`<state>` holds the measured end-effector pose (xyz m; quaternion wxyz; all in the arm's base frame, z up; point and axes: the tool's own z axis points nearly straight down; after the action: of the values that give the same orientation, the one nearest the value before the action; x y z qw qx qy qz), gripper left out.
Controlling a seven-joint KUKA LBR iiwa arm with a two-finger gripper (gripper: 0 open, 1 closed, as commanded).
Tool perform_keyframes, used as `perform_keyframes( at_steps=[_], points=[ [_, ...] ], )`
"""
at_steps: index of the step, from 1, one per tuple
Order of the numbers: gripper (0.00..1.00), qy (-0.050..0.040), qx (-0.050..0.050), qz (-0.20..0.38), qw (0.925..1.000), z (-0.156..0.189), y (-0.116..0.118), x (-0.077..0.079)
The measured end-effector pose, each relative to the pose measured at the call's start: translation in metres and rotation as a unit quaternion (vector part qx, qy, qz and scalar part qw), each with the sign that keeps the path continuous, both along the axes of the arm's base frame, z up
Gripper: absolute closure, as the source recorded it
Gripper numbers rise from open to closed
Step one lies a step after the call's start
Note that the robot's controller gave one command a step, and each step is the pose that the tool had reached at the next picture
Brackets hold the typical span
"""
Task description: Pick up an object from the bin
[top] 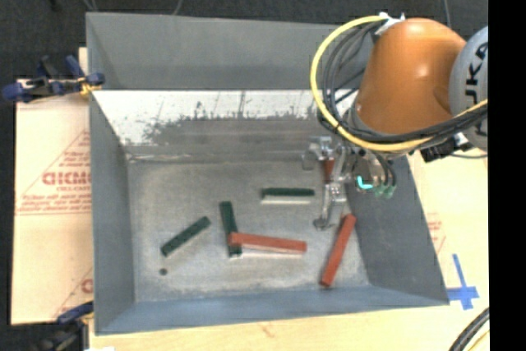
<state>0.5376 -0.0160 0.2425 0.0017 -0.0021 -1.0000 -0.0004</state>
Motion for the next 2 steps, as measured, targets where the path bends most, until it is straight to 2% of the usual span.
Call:
perform_keyframes(
  at_steps=[1,2],
  points=[
    [0.00,0.0006,0.000,0.194,0.9811,-0.136,-0.054,-0.056],
    [0.00,-0.0040,-0.001,0.363,0.9317,-0.172,-0.078,-0.043]
  ],
)
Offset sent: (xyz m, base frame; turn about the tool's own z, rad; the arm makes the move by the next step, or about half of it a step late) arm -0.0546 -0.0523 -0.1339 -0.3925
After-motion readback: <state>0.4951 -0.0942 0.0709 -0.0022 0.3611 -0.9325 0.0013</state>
